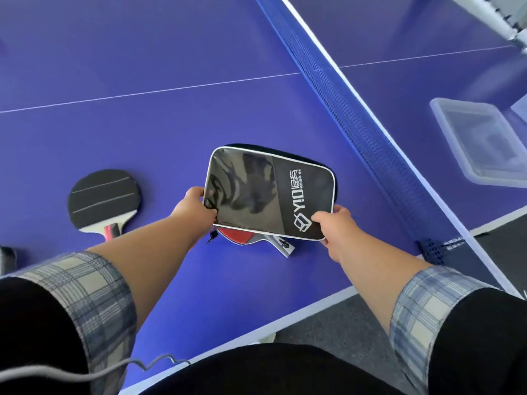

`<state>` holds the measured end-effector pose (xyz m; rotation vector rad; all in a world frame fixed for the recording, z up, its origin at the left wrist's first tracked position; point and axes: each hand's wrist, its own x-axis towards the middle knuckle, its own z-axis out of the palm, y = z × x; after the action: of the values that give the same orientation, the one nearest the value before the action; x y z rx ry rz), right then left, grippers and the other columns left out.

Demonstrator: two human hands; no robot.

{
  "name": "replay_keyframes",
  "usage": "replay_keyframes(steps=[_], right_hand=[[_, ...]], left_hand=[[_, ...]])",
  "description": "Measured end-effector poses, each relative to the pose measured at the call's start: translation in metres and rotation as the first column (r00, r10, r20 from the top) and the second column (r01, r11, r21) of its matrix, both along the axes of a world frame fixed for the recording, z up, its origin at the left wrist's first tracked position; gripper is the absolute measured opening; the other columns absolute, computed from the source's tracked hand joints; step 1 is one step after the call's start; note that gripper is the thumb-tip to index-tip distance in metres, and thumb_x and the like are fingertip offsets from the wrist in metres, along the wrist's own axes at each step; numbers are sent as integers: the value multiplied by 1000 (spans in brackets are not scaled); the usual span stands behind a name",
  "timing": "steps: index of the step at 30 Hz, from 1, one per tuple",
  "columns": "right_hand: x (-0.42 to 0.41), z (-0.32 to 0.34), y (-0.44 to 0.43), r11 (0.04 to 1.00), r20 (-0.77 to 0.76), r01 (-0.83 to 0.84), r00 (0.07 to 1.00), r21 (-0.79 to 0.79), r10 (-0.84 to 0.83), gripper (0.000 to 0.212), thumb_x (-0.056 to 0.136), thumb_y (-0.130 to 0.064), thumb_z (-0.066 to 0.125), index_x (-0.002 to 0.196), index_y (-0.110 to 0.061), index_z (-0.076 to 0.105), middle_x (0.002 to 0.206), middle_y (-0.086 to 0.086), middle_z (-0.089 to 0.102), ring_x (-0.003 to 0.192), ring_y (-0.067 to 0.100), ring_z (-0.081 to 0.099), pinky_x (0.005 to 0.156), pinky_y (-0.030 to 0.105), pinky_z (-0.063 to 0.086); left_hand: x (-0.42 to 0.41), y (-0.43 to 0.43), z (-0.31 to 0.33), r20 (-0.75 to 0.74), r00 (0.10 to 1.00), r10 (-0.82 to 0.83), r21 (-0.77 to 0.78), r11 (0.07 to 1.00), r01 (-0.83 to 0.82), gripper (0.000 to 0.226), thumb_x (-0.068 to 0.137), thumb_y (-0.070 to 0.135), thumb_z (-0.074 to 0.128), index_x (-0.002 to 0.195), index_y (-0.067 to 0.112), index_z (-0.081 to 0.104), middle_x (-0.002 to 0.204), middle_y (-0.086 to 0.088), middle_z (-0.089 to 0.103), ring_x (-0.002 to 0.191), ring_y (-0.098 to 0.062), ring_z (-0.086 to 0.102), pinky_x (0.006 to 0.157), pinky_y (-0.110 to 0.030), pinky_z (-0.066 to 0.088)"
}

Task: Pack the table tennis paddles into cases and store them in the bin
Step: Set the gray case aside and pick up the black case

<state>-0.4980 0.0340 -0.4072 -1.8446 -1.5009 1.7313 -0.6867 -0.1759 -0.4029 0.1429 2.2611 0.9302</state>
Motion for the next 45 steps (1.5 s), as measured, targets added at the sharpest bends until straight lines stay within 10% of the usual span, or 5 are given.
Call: replay_keyframes(steps=[22, 30, 34, 40, 45], right_hand=[[12, -28, -292, 786, -62, -202, 977, -585, 206, 16, 95, -16, 69, 108, -8, 67, 102, 8, 65, 87, 20, 63, 92, 40, 52], [3, -25, -278, 554, -19, -583, 698, -594, 715, 41, 101, -42, 53, 131, -14, 54, 112, 5, 67, 73, 15, 60, 65, 26, 53], [-5, -12, -244, 463, 27, -741, 517, -486, 855, 32, 95, -42, 53, 109, -17, 63, 81, -7, 75, 56, 8, 62, 48, 20, 45], [-45, -10, -189, 656, 226, -739, 672, 151, 705, 19, 95, -30, 52, 98, -19, 68, 92, -3, 67, 90, 28, 60, 73, 35, 47], [-72, -25, -183, 545, 281, -836, 540, 66, 793, 25, 91, -36, 53, 89, -13, 63, 88, 2, 69, 87, 28, 63, 71, 36, 46]], left_hand=[[-58, -158, -16, -214, 972, -93, -49, 995, 84, 53, 95, 27, 54, 144, 39, 37, 125, -2, 55, 73, -26, 63, 47, -29, 51], [-55, -130, -65, -374, 851, -369, -333, 910, 248, 64, 90, 44, 61, 148, 34, 35, 158, -9, 26, 138, -35, 36, 114, -46, 22], [-43, -133, -61, -393, 866, -310, -358, 919, 167, 64, 92, 47, 58, 149, 32, 32, 161, -9, 20, 142, -41, 26, 117, -48, 19], [13, -151, -49, -291, 957, 11, -181, 981, -66, 65, 94, 35, 55, 152, 24, 27, 154, -5, 33, 137, -35, 32, 110, -50, 32], [44, -156, -52, -170, 985, -38, -233, 973, -2, 69, 95, 34, 54, 154, 18, 19, 159, -3, 23, 140, -32, 33, 108, -52, 38]])
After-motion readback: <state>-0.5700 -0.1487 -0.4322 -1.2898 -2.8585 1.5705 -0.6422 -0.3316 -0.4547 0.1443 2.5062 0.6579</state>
